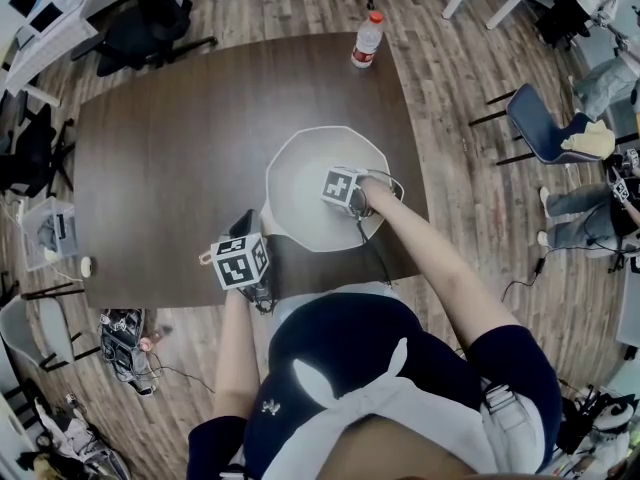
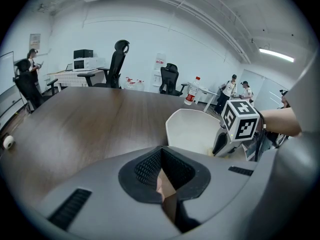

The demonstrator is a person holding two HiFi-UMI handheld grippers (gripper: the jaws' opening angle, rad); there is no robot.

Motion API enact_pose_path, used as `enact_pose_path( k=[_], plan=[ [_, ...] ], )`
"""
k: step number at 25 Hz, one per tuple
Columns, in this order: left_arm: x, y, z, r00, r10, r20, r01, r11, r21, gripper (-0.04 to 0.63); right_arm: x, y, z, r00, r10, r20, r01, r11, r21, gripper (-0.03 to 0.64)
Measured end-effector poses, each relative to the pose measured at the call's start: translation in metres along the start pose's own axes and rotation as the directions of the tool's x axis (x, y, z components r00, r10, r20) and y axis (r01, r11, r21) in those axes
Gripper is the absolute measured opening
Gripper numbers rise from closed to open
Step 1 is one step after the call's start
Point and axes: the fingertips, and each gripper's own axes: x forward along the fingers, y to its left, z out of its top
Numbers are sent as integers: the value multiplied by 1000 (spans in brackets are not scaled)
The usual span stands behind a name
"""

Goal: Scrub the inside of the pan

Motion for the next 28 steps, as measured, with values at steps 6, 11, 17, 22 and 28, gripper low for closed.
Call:
enact_pose_path(
  k=[6, 11, 17, 22, 28],
  plan=[
    [1, 0, 1, 1000, 0, -2, 0, 1000, 1, 3, 3, 39, 11, 981, 170, 91, -163, 983, -84, 46],
    [3, 2, 2, 1000, -1, -2, 1, 1000, 2, 3, 8, 59, 28, 967, 198, 157, -172, 970, -169, 46],
    [1, 2, 1, 1000, 0, 2, 0, 1000, -1, 3, 7, 70, 42, 963, 179, 201, -137, 969, -205, 46],
    [2, 1, 3, 1000, 1, 5, -1, 1000, -4, 3, 2, 71, 56, 950, 161, 268, -109, 974, -197, 46],
    [3, 2, 3, 1000, 2, 7, -2, 1000, -6, 3, 2, 70, 77, 922, 138, 362, -71, 979, -192, 46]
  ],
)
